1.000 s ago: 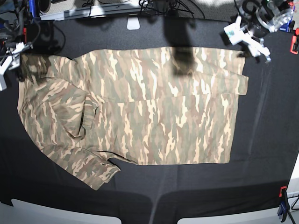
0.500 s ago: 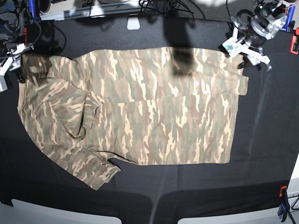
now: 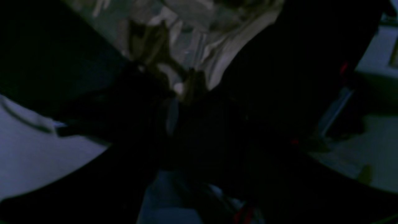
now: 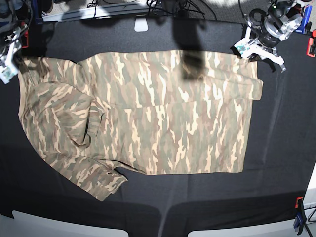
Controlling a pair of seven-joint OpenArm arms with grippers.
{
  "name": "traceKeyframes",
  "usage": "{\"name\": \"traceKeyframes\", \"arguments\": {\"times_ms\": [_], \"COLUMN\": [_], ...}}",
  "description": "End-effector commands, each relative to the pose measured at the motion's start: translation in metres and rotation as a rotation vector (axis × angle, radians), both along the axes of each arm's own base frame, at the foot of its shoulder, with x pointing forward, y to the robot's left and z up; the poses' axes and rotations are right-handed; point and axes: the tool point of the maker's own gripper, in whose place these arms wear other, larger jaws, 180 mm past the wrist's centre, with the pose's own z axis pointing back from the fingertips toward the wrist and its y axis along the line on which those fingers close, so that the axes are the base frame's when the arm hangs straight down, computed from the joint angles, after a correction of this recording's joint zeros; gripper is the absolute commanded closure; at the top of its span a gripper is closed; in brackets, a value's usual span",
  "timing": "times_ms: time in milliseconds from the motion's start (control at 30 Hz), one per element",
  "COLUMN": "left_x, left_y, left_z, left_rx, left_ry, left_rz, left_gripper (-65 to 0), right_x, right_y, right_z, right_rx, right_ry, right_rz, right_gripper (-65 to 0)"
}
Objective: Layout the t-shirt on the table in an organized manner, then fold the t-shirt properly
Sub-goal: 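Grasp the collar edge with both grippers and pull the shirt toward the arm bases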
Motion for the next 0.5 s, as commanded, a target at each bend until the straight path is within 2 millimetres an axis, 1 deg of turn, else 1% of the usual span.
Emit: {"name": "traceKeyframes", "arguments": {"times_ms": [0, 67, 133, 200, 300, 367, 467], "left_x": [0.000, 0.000, 0.000, 0.000, 0.000, 0.000, 0.000], "left_y": [0.012, 0.012, 0.012, 0.012, 0.012, 0.012, 0.012], "left_z": [0.002, 0.002, 0.002, 0.002, 0.002, 0.002, 0.002], "left_rx": [0.051, 0.051, 0.051, 0.051, 0.051, 0.051, 0.051], "left_ry": [0.002, 0.002, 0.002, 0.002, 0.002, 0.002, 0.002], "left_rz": [0.009, 0.009, 0.009, 0.009, 0.009, 0.009, 0.009], "left_gripper": [0.0, 0.0, 0.0, 0.0, 0.0, 0.0, 0.0], "right_x": [0.007, 0.005, 0.000, -0.006, -0.012, -0.013, -0.003], "right_y": [0.003, 0.009, 0.012, 0.013, 0.009, -0.001, -0.017], "right_z": [0.004, -0.005, -0.019, -0.035, -0.056, -0.063, -0.062], "right_rx": [-0.024, -0.062, -0.082, -0.101, -0.141, -0.199, -0.274], "right_ry": [-0.015, 0.004, 0.040, 0.073, 0.092, 0.083, 0.004], "right_rz": [0.048, 0.107, 0.149, 0.201, 0.267, 0.264, 0.200], "right_gripper": [-22.6, -22.6, -22.6, -22.6, -22.6, -22.6, -22.6]}}
